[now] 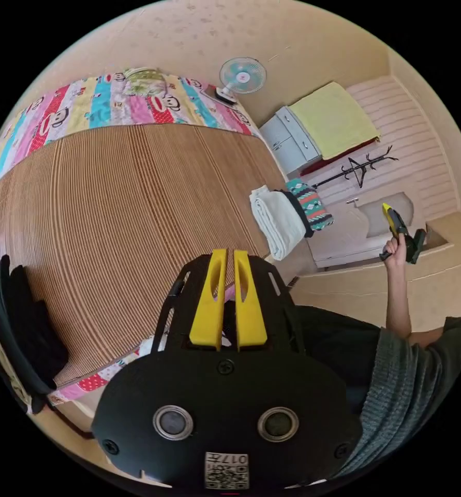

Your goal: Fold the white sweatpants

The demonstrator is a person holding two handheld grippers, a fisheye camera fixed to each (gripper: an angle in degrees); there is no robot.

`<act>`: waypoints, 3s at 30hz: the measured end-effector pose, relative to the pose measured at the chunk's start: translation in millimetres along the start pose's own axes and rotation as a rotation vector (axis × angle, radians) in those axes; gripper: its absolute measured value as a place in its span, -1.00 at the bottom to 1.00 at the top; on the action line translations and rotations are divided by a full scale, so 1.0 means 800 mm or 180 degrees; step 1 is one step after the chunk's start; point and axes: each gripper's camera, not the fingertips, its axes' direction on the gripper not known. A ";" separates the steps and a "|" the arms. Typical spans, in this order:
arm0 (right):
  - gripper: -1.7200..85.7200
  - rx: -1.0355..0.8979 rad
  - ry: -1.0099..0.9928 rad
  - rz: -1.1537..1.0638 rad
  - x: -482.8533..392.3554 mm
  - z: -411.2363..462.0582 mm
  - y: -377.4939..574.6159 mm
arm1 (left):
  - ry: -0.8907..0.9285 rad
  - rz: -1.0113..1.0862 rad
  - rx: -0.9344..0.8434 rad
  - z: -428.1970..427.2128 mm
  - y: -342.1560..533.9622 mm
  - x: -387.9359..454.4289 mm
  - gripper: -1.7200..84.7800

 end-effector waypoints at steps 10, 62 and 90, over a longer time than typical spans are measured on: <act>-0.94 -0.1339 -0.0316 -0.0375 0.032 0.166 -0.001 | 0.0164 0.0188 0.0254 0.043 0.049 0.096 -0.98; -0.92 -0.2983 -0.0926 0.0256 0.187 0.394 -0.105 | 0.0226 -0.0954 0.0385 0.250 -0.153 0.150 -0.98; -0.90 -0.2615 -0.3727 -0.0865 -0.201 0.653 -0.266 | 0.0177 -0.1537 0.0977 0.174 -0.090 0.110 -0.97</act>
